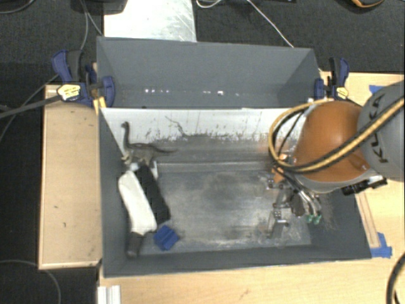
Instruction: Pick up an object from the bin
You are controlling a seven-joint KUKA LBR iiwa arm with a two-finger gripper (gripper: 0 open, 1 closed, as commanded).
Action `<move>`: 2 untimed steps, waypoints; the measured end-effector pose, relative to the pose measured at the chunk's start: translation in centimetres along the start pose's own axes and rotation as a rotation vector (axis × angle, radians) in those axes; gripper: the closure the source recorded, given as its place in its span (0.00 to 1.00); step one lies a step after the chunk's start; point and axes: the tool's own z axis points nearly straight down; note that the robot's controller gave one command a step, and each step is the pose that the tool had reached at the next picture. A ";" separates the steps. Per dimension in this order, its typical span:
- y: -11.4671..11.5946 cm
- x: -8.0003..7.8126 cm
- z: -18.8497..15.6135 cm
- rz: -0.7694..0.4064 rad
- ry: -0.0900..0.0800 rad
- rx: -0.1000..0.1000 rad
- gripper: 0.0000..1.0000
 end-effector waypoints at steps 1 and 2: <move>0.0 -0.2 -0.4 -0.001 -0.008 0.000 0.00; -7.9 -4.6 5.7 -0.064 -0.001 -0.004 0.00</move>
Offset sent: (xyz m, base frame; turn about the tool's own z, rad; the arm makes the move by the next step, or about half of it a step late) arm 0.0568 -0.1081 -0.0766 -0.0650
